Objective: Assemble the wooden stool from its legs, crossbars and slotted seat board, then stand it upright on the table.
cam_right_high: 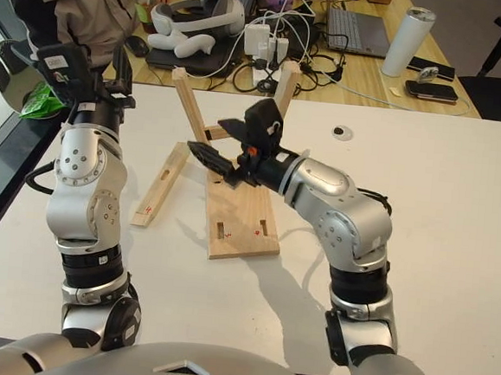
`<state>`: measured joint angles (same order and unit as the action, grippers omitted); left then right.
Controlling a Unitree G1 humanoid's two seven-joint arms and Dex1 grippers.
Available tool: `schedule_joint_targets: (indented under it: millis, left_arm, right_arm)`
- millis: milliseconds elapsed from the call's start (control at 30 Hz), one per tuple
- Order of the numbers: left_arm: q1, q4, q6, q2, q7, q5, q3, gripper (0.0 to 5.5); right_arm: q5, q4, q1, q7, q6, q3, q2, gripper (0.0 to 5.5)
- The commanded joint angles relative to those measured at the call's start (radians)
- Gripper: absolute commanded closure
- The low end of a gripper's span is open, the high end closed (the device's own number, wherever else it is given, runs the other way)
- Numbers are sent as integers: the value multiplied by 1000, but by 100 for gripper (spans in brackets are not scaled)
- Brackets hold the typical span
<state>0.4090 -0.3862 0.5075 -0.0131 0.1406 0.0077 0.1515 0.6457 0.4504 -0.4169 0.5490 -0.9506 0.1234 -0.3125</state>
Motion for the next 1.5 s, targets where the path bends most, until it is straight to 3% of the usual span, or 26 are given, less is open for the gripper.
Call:
schedule_joint_targets:
  millis: [33, 167, 300, 500, 600, 733, 867, 1067, 1233, 1367, 1500]
  left_arm:
    - [-6, -5, -3, 3, 6, -2, -2, 258]
    - [-8, -4, -1, 6, 6, -4, 0, 258]
    - [-16, 3, 15, 12, -2, -5, -2, 258]
    - [-101, -11, 140, 29, -68, -14, -69, 258]
    - [-202, -64, 250, 113, -177, -41, -94, 258]
    - [-316, -117, 345, 353, -431, -105, -143, 258]
    - [-339, -145, 354, 504, -597, -154, -188, 258]
    - [-259, -302, 408, 400, -679, -288, -418, 258]
    - [-184, -357, 483, 302, -658, -385, -488, 258]
    - [-115, -269, 490, 259, -580, -327, -559, 258]
    - [-31, -90, 472, 214, -488, -210, -678, 258]
  right_arm:
    - [37, 111, 92, 161, -55, 109, -180, 164]
    - [-11, 139, 123, 269, -23, 216, -311, 164]
    - [-200, 80, 93, 344, 93, 357, -449, 164]
    - [-452, -74, 59, 415, 276, 488, -525, 164]
    - [-544, -132, 71, 454, 354, 517, -563, 164]
    - [-638, -209, 71, 474, 427, 511, -596, 164]
    - [-707, -299, 44, 483, 478, 486, -595, 164]
    - [-694, -328, -18, 541, 485, 417, -564, 164]
    - [-423, -245, -132, 630, 306, 192, -493, 164]
    - [-326, -346, -299, 468, 188, 24, -347, 164]
    - [-332, -434, -395, 256, 192, -45, -185, 164]
